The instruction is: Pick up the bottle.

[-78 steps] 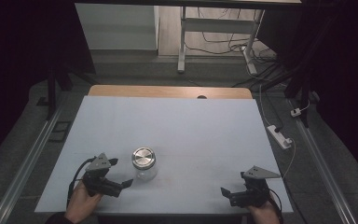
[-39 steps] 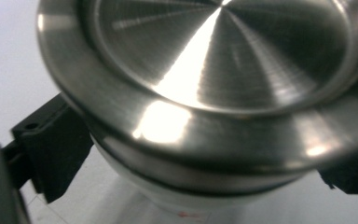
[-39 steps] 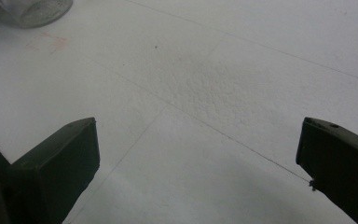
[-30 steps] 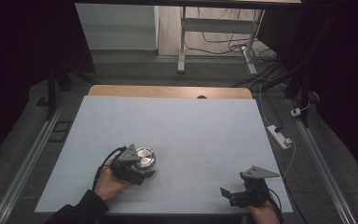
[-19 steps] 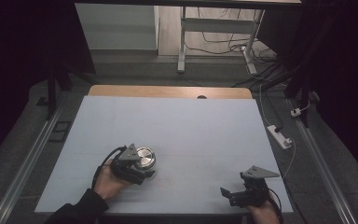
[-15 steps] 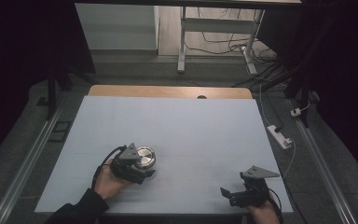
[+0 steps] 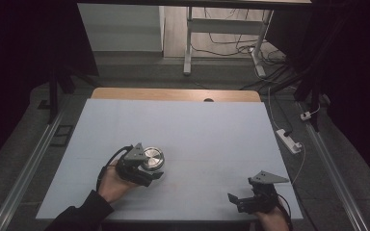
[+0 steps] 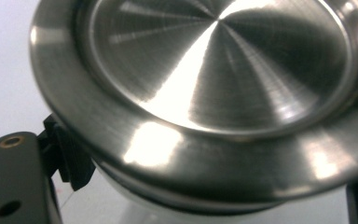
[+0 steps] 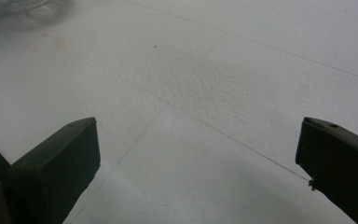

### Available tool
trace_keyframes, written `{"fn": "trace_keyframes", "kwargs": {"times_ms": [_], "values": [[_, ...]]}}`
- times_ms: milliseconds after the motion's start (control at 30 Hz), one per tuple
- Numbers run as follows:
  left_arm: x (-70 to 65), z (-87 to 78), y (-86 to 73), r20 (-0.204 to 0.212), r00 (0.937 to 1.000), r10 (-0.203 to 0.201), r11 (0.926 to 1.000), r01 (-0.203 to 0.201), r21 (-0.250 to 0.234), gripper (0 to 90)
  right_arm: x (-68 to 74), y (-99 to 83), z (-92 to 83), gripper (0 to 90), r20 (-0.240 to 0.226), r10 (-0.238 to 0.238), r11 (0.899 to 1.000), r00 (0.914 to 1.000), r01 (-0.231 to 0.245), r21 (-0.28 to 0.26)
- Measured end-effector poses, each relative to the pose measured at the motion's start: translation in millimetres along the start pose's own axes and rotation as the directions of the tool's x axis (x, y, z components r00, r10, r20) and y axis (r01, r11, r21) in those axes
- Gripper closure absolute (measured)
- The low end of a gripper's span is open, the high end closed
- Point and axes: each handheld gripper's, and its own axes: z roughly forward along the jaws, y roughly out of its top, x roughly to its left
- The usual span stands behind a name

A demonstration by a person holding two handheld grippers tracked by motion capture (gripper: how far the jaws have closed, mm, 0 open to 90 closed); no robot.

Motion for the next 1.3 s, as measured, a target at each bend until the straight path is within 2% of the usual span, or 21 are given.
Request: {"fn": "trace_keyframes", "kwargs": {"times_ms": [333,500,800,1067,1300], "values": [[-4.9,0.6,17.6,0.029,0.9991,0.032,0.9995,-0.031,-0.009,15.0,-0.2,0.0,0.0,0.0,-0.001,0.002,1.000,1.0000,-0.002,0.000],[-5.3,2.6,26.8,0.039,0.9988,0.031,0.9992,-0.029,-0.026,15.0,-0.3,0.0,0.0,0.0,-0.001,0.003,1.000,1.0000,-0.003,0.000],[-11.4,11.9,43.2,0.066,0.9964,0.053,0.9979,-0.051,-0.040,15.0,-0.3,-0.1,0.1,0.0,-0.002,0.001,1.000,1.0000,-0.001,0.001],[-15.9,17.3,50.3,0.091,0.9938,0.063,0.9973,-0.059,-0.043,15.0,-0.1,-0.1,0.0,0.0,-0.002,0.002,1.000,1.0000,-0.002,0.000],[-16.2,17.3,50.8,0.088,0.9940,0.065,0.9971,-0.061,-0.045,15.0,-0.3,-0.4,-1.3,0.0,-0.001,-0.001,1.000,1.0000,0.001,-0.009]]}}
